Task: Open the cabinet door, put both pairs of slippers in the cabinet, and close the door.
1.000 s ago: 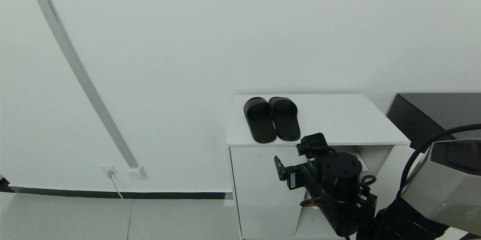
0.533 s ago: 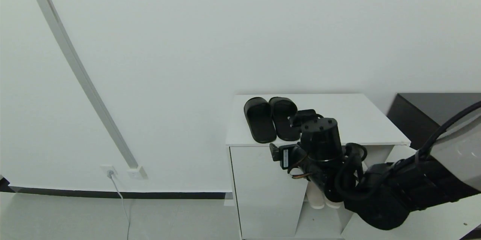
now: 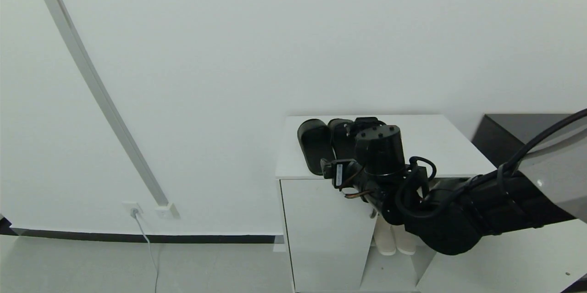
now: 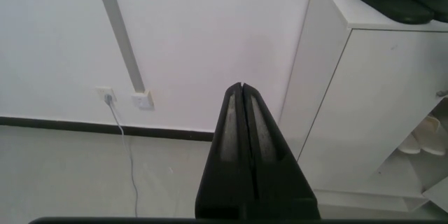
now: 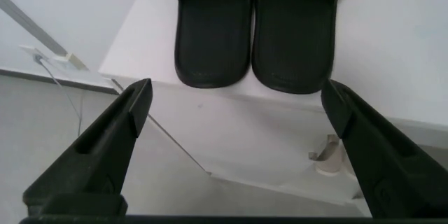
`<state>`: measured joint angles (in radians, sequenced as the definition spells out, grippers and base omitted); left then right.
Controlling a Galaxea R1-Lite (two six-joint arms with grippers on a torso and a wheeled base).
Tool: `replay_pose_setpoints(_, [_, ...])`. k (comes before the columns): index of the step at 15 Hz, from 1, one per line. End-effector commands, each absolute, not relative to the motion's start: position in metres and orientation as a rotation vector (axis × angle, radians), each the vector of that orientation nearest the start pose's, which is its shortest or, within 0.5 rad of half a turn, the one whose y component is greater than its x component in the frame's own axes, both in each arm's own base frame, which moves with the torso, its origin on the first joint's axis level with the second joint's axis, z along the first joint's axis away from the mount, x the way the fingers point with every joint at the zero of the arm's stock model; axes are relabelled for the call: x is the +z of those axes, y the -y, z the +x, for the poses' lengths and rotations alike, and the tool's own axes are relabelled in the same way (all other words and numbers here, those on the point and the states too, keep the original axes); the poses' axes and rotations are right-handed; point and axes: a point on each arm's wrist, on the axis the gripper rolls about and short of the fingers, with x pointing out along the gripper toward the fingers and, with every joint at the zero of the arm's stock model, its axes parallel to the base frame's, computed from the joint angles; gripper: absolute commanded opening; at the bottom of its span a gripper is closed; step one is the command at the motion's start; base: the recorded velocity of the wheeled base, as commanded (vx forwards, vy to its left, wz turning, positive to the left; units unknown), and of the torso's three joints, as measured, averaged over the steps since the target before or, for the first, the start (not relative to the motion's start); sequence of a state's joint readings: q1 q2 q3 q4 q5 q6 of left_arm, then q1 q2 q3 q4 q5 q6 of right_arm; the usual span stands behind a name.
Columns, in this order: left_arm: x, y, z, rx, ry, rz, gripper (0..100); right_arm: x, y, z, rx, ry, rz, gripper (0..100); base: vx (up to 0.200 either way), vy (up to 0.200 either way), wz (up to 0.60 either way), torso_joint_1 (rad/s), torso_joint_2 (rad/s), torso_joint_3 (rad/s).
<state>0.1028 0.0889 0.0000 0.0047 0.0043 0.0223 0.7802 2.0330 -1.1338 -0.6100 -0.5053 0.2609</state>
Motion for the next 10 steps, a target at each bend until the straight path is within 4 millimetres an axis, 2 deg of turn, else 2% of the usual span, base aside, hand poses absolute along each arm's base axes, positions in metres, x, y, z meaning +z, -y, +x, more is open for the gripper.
replay_pose_setpoints(1, [0.077,0.002,-0.016,0.106,-0.095,0.018,0,0.139,-0.275,0.292,0.238,-0.287,0.067,100,0.2,0.0,0.0,-0.017,-0.01,0.002])
replay_pose_setpoints(7, [0.077,0.002,-0.016,0.105,-0.095,0.017,0,0.12,-0.28,0.296,0.237,-0.303,0.054,100,0.2,0.0,0.0,0.006,0.0,0.002])
replay_pose_setpoints(10, [0.077,0.002,-0.016,0.108,-0.095,0.015,0,0.106,-0.287,0.307,0.236,-0.283,0.05,100,0.0,0.0,0.0,0.0,0.0,0.0])
